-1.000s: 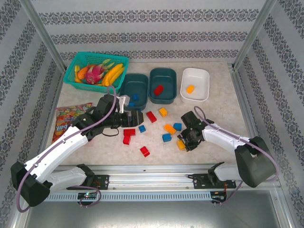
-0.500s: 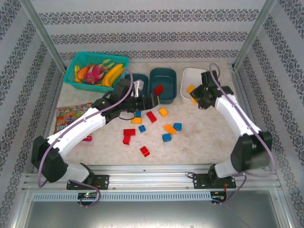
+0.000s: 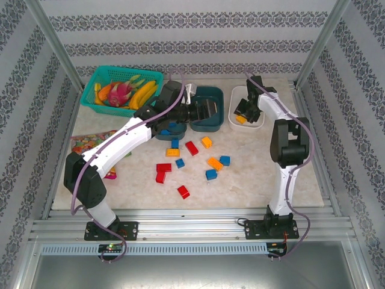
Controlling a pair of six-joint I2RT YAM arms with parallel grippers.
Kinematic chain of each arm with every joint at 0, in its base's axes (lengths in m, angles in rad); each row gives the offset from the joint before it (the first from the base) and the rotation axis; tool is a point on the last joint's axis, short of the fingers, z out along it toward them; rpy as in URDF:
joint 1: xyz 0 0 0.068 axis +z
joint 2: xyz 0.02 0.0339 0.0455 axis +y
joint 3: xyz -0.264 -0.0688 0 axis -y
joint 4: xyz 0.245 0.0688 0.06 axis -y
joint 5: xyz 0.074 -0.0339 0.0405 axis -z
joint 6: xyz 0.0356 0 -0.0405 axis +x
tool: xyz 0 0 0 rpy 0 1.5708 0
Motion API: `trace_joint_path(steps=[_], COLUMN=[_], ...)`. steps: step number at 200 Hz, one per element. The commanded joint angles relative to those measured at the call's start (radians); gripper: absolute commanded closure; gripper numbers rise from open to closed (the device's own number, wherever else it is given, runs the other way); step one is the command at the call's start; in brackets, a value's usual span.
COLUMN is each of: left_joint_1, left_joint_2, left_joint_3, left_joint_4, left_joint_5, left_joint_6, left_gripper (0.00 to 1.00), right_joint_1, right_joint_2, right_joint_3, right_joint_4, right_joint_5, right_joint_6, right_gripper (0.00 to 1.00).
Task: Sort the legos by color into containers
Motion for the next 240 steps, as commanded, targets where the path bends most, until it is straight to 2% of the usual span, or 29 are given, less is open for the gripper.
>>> trace_joint_path(steps=[1, 25, 57, 86, 127, 158, 191, 240], left_joint_1=[-0.008, -0.009, -0.008, -0.008, -0.008, -0.005, 0.004, 0.007], left_joint_2=[0.003, -0.01, -0.058, -0.125, -0.242, -0.337, -0.4, -0.32], left_joint_3=[0.032, 0.017, -0.025, -0.088, -0.168, -0.235, -0.308, -0.382], left_joint_4=[-0.037, -0.06, -0.096, -0.133, -0.243, -0.32, -0.397, -0.406], left_joint_5=[-0.024, -0.044, -0.084, -0.125, -0.209, -0.257, -0.284, -0.269], left_joint_6=[0.021, 0.021, 0.021, 0.016, 0.02, 0.029, 0.028, -0.02], left_gripper=[0.16, 0.16, 0.16, 0.16, 0.16, 0.16, 0.17, 0.21], right_joint_1=[-0.011, -0.011, -0.012, -0.01, 0.032, 0.135, 0.296, 0.575], right_joint_2=[0.059, 0.082, 0.01, -0.106, -0.371, -0.624, -0.862, -1.112], right_joint_3=[0.074, 0.111, 0.114, 0.109, -0.001, -0.226, -0.505, -0.904], right_joint_4=[-0.069, -0.102, -0.111, -0.111, -0.038, 0.138, 0.313, 0.474], right_joint_5=[-0.053, -0.047, -0.007, -0.003, 0.034, 0.044, 0.018, 0.057], right_joint_6=[-0.038, -0.042, -0.046, -0.045, -0.044, -0.067, -0.089, -0.073], right_gripper=[0.58, 0.45, 0.26, 0.24, 0.25, 0.25, 0.24, 0.23])
